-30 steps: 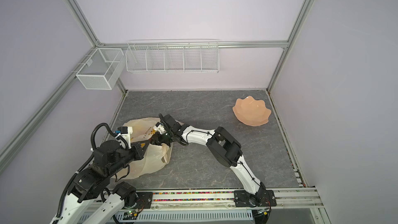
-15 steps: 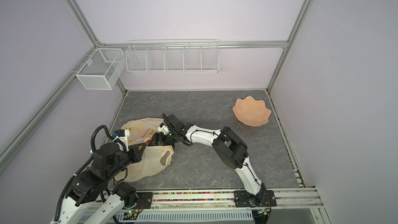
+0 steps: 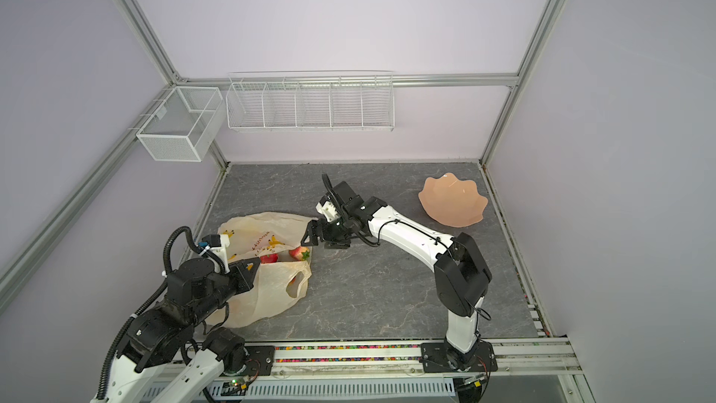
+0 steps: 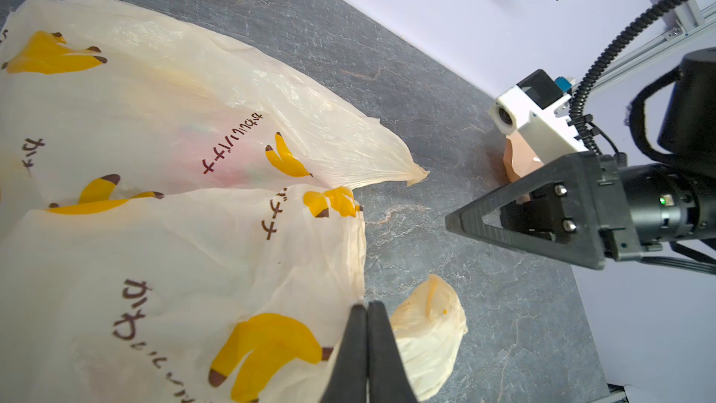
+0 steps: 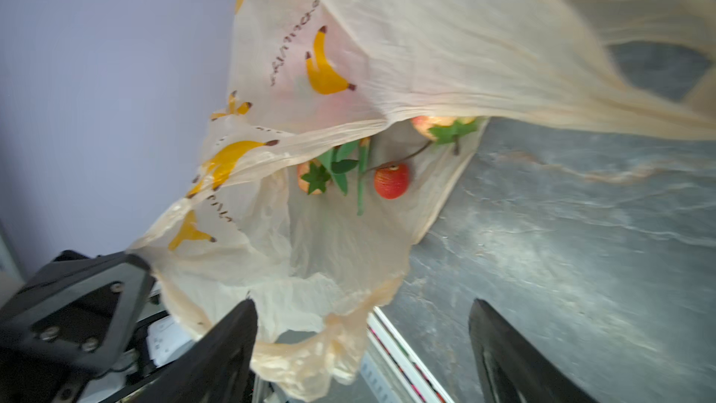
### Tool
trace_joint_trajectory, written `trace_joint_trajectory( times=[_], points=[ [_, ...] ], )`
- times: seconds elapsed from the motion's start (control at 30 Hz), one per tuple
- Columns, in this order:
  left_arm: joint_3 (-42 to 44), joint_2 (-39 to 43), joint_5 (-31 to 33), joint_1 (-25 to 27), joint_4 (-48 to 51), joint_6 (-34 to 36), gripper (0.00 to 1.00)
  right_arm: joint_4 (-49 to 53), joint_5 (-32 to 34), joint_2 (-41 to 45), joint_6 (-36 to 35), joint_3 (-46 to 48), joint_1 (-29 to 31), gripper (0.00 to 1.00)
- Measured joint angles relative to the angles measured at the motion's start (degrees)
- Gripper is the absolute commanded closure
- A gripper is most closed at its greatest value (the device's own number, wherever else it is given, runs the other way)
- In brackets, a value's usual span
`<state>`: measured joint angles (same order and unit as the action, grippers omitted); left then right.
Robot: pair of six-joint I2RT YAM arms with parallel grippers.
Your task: Place the fruits into the plastic bag
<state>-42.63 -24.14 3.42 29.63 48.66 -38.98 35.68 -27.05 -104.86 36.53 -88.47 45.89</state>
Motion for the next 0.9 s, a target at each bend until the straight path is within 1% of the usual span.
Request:
trace_joint_trajectory(
  times=[0.2, 0.37, 0.57, 0.67, 0.77, 0.8, 0.83, 0.9],
  points=[
    [0.0, 0.0, 0.2, 0.0, -0.1, -0.4, 1.00, 7.2, 7.0, -0.2, -11.0, -1.8, -3.9, 0.12],
    [0.0, 0.0, 0.6, 0.0, -0.1, -1.0, 1.00, 7.7, 11.3, -2.4, -21.3, -3.8, -5.3, 0.12],
    [0.0, 0.0, 1.1, 0.0, 0.0, -1.7, 1.00, 6.6, 12.0, -8.2, -33.6, -6.1, -5.3, 0.10],
    [0.0, 0.0, 1.2, 0.0, 0.0, -2.1, 1.00, 6.4, 11.7, -10.8, -38.5, -7.4, -5.3, 0.09],
    [0.0, 0.0, 1.2, 0.0, 0.0, -2.5, 1.00, 6.4, 12.3, -13.1, -42.0, -9.6, -5.2, 0.05],
    [0.0, 0.0, 1.2, 0.0, 0.0, -2.6, 0.99, 6.4, 12.6, -13.9, -42.9, -10.6, -5.2, 0.02],
    [0.0, 0.0, 1.2, 0.0, 0.0, -2.6, 0.94, 6.4, 12.9, -14.8, -43.8, -11.5, -5.2, 0.00],
    [0.0, 0.0, 1.2, 0.0, 0.0, -2.8, 0.86, 6.3, 13.9, -16.6, -45.2, -13.4, -5.2, 0.08]
  ],
)
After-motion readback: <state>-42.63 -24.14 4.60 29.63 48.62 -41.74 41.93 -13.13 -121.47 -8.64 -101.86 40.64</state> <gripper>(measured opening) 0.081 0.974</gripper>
